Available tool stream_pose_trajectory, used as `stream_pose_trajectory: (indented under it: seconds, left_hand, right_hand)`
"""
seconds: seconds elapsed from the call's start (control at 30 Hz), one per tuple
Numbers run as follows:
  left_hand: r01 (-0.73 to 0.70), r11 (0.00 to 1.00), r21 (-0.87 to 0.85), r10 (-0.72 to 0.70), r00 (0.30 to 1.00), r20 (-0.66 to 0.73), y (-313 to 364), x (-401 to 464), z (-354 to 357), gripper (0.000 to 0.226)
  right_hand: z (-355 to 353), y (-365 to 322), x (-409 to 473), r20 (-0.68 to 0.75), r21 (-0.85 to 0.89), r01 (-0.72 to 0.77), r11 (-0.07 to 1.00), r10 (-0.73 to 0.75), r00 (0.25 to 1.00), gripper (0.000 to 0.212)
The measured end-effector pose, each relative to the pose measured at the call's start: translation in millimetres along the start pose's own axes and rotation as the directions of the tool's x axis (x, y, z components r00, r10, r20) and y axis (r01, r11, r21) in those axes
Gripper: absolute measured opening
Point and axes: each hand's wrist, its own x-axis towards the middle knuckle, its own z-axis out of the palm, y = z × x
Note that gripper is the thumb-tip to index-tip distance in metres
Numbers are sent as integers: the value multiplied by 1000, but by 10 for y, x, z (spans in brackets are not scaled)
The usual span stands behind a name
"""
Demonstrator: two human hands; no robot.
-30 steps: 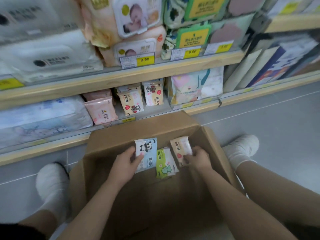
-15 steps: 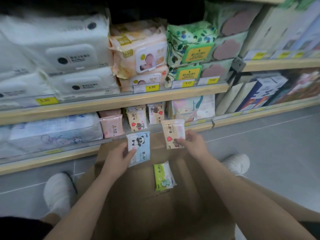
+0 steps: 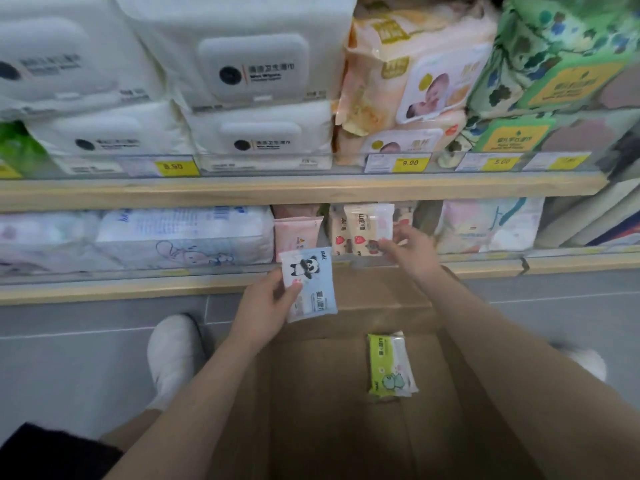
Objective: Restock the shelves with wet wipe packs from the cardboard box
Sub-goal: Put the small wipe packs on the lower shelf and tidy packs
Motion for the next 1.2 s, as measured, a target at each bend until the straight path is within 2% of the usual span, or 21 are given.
stream_pose_trajectory:
  seconds: [0.23, 0.37, 0.5, 0.6, 0.7, 0.8, 0.9, 1.03, 1.2]
  left_hand:
    - [25, 996, -91, -25, 1000, -1, -105, 73, 11, 20]
    - [22, 992, -124, -19, 1000, 21, -97, 68, 8, 17]
    - [21, 992, -125, -18, 1000, 26, -69, 61, 13, 18]
    - [29, 995, -100, -26, 999, 32, 4, 32, 18, 20]
    - [43, 989, -139, -36, 998, 52, 138, 2, 36, 20]
    - [13, 987, -160, -7, 999, 33, 317, -31, 80, 17]
    - [-5, 988, -155, 14, 998, 56, 451, -54, 155, 16]
    - [-63, 991, -115, 74, 993, 91, 615, -111, 266, 18]
    - [-78, 994, -75, 88, 987, 134, 684, -156, 349, 15]
  right_hand:
    - [434, 95, 271, 50, -22, -79, 997, 80, 996, 15]
    - [528, 100, 305, 19, -166, -85, 983, 89, 996, 22]
    - [501, 120, 301, 4, -165, -107, 981, 109, 994, 24]
    - [403, 100, 202, -1, -94, -102, 990, 103, 995, 41]
    - [220, 13, 4, 3, -19, -54, 998, 54, 999, 40]
    - [-10, -110, -330, 220, 143, -43, 989, 10, 975, 32]
    - [-151, -143, -640, 407, 163, -43, 986, -27, 913, 28]
    - [-221, -84, -839, 376, 254, -13, 967, -86, 923, 24]
    - [-341, 1, -866, 315, 236, 4, 972, -80, 946, 21]
